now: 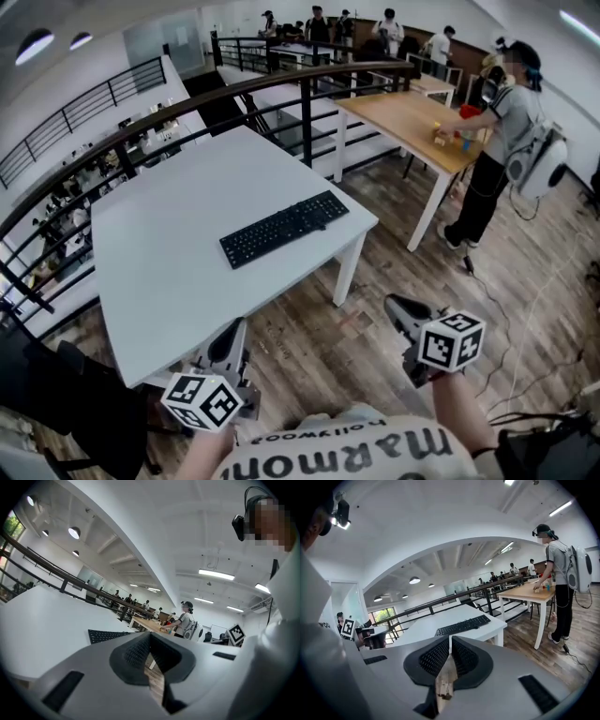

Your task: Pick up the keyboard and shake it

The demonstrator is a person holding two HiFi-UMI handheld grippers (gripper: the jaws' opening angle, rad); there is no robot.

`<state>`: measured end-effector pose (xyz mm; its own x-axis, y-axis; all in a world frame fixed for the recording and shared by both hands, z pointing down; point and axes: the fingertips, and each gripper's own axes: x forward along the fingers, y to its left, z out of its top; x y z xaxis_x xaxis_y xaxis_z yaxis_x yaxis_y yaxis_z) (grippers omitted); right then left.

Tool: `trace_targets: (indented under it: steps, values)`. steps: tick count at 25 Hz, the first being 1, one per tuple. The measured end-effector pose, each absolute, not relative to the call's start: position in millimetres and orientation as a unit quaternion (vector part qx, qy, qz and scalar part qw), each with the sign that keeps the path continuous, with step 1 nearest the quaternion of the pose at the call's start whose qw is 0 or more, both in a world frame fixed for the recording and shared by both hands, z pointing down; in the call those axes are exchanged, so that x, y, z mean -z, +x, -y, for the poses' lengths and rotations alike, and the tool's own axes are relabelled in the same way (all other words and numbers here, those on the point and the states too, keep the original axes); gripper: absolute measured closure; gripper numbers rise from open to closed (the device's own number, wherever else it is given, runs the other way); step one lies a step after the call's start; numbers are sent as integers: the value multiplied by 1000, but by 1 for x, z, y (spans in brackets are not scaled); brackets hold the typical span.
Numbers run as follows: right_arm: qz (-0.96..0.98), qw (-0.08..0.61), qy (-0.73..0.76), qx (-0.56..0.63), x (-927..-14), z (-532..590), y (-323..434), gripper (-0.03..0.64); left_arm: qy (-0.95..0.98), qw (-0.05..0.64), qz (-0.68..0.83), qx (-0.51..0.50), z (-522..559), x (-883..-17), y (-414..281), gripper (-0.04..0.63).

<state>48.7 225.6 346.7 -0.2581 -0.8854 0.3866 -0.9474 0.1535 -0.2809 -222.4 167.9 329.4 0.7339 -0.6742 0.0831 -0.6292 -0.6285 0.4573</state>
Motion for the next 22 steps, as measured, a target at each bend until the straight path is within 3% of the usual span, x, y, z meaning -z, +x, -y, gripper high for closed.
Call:
trace_targets:
  steps: [17,22]
  values:
    - [742,116,606,-263,-362,-159,81,574,878,290,382,1,-99,-371,-193,594]
    - [744,121,597,-275,-378,-92,85,574,875,294,384,0,-42,-378,-190,594]
